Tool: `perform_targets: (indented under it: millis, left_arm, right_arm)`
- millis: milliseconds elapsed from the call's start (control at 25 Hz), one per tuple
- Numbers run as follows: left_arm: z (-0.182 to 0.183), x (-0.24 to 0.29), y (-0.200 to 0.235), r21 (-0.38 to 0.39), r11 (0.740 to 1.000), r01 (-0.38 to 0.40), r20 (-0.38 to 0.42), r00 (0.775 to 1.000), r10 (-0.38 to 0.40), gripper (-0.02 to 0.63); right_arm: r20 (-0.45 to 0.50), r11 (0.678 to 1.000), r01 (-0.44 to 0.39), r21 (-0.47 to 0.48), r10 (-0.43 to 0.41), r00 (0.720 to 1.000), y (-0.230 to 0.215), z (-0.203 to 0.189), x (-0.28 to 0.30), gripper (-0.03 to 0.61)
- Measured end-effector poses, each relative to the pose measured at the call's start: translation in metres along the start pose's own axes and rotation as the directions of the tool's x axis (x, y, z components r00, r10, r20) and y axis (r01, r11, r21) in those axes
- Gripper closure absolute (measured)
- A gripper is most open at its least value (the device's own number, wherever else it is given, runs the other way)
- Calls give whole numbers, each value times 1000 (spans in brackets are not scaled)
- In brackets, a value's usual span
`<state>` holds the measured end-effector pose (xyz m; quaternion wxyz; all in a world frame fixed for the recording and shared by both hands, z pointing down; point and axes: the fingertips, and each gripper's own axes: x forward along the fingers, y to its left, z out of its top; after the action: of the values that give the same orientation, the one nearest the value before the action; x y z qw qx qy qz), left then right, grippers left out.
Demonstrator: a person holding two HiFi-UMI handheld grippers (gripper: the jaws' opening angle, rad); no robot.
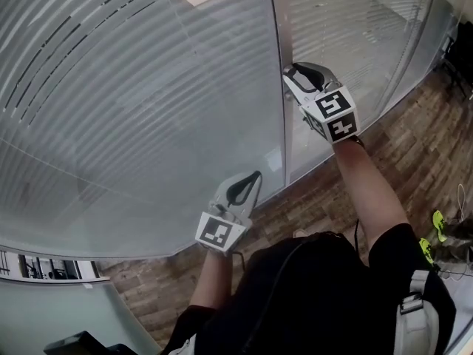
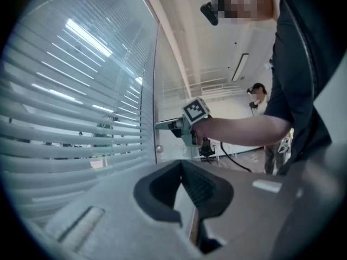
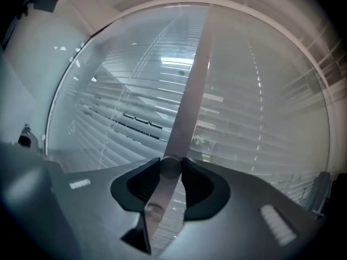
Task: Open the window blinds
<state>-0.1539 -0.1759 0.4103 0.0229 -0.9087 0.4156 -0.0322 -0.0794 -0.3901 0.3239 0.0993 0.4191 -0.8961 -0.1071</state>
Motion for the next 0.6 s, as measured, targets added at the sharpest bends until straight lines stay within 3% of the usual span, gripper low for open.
perform_targets:
  millis: [280, 440, 600]
  left_arm:
    - [2, 3, -1, -5, 1000, 6, 14, 1000, -6, 610]
    - [3, 5, -2, -4, 1000, 5, 26, 1000, -5, 609]
    - [8, 6, -4, -3, 1000, 14, 36, 999, -14, 609]
  right_arm:
    - [45, 975, -6, 221, -4, 999, -3, -1, -1, 449]
    - [60, 943, -25, 332, 5, 998, -6, 1, -2, 450]
    - [53, 933, -16, 359, -3, 999, -5, 1, -1, 449]
